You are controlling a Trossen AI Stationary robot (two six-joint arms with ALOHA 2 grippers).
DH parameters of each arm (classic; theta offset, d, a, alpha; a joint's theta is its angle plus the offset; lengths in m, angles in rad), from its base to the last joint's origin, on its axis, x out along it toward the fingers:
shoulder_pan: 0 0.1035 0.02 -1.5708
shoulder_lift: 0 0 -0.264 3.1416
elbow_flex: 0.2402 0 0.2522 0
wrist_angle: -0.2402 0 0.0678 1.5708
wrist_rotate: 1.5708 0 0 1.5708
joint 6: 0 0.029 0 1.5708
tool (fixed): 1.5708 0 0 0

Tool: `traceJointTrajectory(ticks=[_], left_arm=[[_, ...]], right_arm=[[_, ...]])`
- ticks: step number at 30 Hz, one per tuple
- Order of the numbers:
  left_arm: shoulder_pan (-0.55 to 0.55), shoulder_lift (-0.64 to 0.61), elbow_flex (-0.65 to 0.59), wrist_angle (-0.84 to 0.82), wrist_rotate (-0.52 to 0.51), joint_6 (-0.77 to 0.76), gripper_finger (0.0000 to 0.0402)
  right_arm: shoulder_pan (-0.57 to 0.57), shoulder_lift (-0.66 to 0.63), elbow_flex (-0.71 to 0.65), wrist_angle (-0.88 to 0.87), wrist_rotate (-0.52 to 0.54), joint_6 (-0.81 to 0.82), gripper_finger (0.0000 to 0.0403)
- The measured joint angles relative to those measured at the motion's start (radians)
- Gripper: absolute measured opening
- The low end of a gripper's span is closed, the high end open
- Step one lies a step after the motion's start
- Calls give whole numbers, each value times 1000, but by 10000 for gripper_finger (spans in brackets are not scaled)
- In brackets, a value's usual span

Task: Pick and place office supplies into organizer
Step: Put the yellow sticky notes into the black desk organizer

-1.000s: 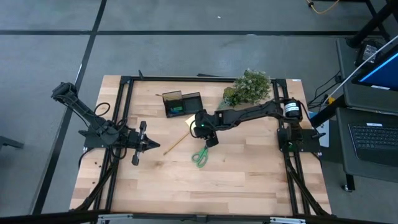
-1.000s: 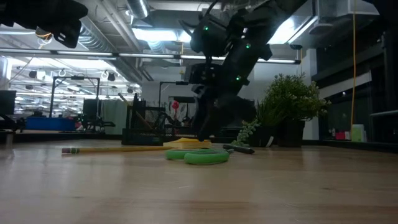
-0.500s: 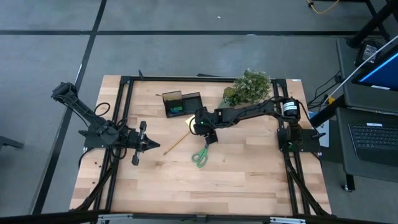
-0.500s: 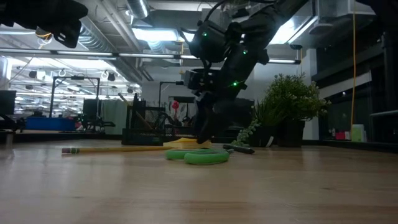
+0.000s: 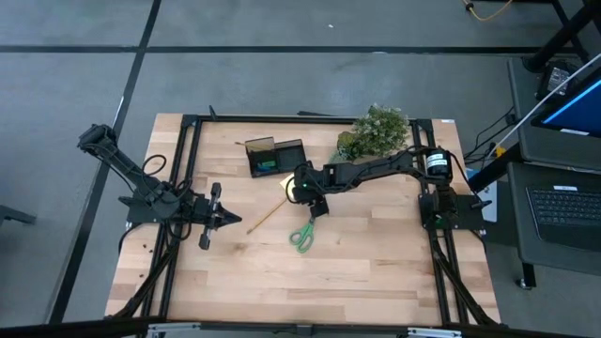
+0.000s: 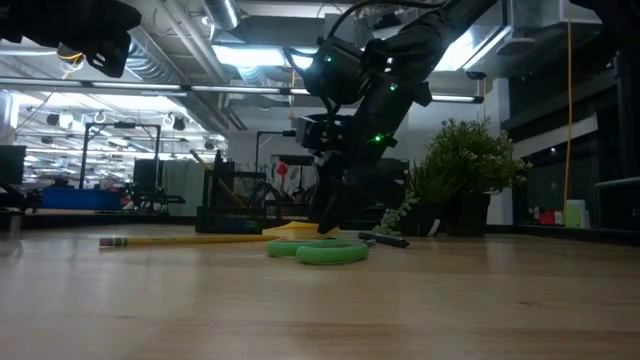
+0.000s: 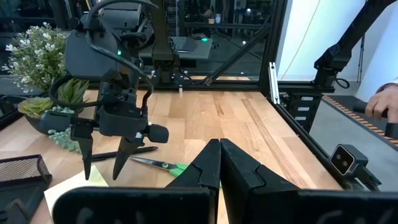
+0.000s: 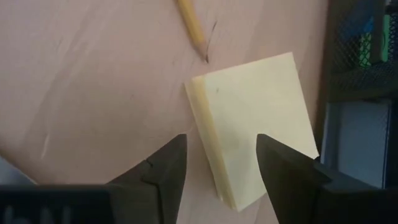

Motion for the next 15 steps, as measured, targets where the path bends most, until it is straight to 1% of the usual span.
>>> traceJointTrajectory(ticks=[8, 15], left_arm=[[0, 0, 0, 0, 0, -3, 3], [0, 0, 0, -9, 0, -3, 3]], right_arm=[[0, 34, 3, 15, 6, -46, 193], [0, 45, 4, 43, 9, -48, 193]])
